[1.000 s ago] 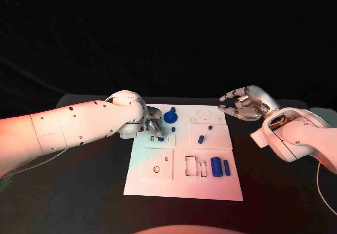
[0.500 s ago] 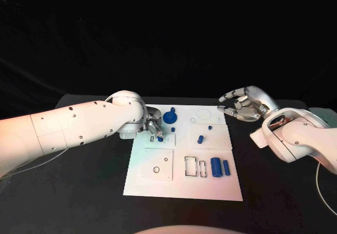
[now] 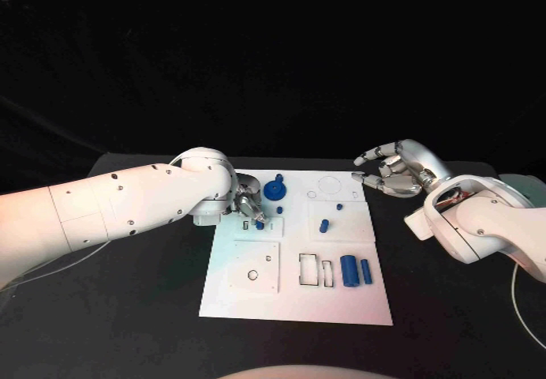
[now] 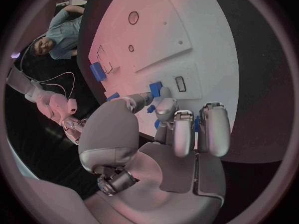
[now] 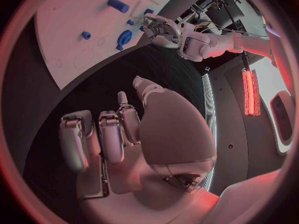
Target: Assemble the parts on the task board
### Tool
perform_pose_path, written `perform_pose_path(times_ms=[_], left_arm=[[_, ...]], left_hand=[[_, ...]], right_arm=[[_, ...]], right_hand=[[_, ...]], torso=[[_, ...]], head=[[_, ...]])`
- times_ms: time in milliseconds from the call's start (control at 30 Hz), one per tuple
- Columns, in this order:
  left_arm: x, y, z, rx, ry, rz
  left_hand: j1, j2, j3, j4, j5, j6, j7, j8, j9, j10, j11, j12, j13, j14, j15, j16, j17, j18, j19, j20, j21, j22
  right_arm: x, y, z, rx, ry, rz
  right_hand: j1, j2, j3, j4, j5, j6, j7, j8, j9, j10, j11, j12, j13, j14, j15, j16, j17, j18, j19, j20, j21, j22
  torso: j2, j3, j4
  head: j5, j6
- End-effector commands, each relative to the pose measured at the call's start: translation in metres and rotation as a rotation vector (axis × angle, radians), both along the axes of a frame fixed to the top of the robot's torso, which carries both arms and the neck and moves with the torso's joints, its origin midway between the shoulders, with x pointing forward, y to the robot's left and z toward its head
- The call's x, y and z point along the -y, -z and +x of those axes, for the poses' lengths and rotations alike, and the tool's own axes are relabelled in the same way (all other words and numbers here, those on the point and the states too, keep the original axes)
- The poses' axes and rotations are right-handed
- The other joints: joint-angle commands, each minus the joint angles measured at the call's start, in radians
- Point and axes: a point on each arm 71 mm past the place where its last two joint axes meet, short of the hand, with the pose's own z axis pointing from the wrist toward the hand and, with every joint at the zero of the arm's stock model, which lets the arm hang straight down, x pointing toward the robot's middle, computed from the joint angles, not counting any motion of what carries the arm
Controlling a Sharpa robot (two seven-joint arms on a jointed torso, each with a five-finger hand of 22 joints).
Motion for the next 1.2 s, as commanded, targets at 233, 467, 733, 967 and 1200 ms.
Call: perform_pose_path(times_ms=[233,467,733,967,1200], left_arm=[[0.004,0.002,-0.002,-0.021,0.014,-0.013],[0.003,0.002,-0.001,-0.018,0.008,-0.014],[0.000,0.000,-0.001,-0.001,-0.004,-0.026],[-0.002,-0.007,-0.002,0.026,-0.017,-0.053],[-0.004,-0.020,-0.001,0.049,-0.027,-0.091]], left_hand=[[-0.026,0.001,-0.059,0.038,-0.002,0.009,0.004,-0.014,0.005,0.003,-0.003,0.007,0.005,0.104,-0.004,0.006,0.263,-0.017,0.002,-0.003,0.003,0.003],[-0.029,0.003,-0.076,0.050,-0.002,0.011,0.004,-0.016,0.007,0.003,-0.003,0.008,0.006,0.104,-0.004,0.006,0.263,-0.017,0.003,-0.003,0.003,0.004],[-0.037,0.007,-0.108,0.079,-0.001,0.014,0.004,-0.020,0.010,0.006,-0.003,0.013,0.012,0.104,-0.004,0.006,0.263,-0.017,0.003,-0.003,0.003,0.004],[-0.057,-0.006,-0.169,0.106,-0.001,0.018,0.005,-0.025,0.015,0.006,-0.003,0.013,0.012,0.104,-0.004,0.006,0.263,-0.017,0.004,-0.004,0.002,0.004],[-0.078,-0.012,-0.218,0.106,-0.002,0.017,0.004,-0.030,0.018,0.004,-0.003,0.012,0.010,0.104,-0.004,0.006,0.263,-0.016,0.003,-0.005,0.001,0.003]], right_arm=[[-0.001,0.001,-0.001,0.003,-0.018,-0.003],[-0.001,0.001,-0.001,0.004,-0.017,-0.003],[-0.001,0.002,-0.001,0.003,-0.017,-0.003],[0.000,0.003,-0.001,0.004,-0.014,-0.003],[0.001,0.003,0.000,0.003,-0.009,-0.003]], right_hand=[[-0.013,0.001,0.004,0.002,0.003,0.006,0.002,0.003,0.001,-0.006,-0.005,-0.009,0.091,0.099,-0.009,-0.005,0.240,-0.007,0.105,-0.009,0.005,0.263],[-0.015,0.000,0.005,0.004,0.002,0.004,0.002,0.003,0.000,-0.010,-0.005,-0.014,0.087,0.097,-0.009,-0.008,0.234,-0.007,0.105,-0.009,0.005,0.263],[-0.018,0.000,0.005,0.007,0.001,0.003,0.002,0.003,0.000,-0.011,-0.005,-0.016,0.086,0.096,-0.009,-0.010,0.230,-0.007,0.105,-0.009,0.005,0.263],[-0.019,-0.001,0.005,0.007,0.001,0.002,0.002,0.003,0.000,-0.012,-0.005,-0.017,0.085,0.096,-0.009,-0.011,0.228,-0.007,0.105,-0.010,0.005,0.263],[-0.020,-0.001,0.005,0.008,0.001,0.002,0.002,0.003,0.000,-0.013,-0.005,-0.018,0.083,0.095,-0.009,-0.012,0.226,-0.007,0.105,-0.010,0.005,0.263]], torso=[[0.001,0.0001,0.0004],[0.000,0.0000,0.0003],[0.000,-0.0007,-0.0008],[0.000,-0.0002,-0.0001],[0.000,0.0000,-0.0002]], head=[[-0.001,-0.002],[0.001,0.000],[0.002,0.004],[0.001,0.009],[0.002,0.015]])
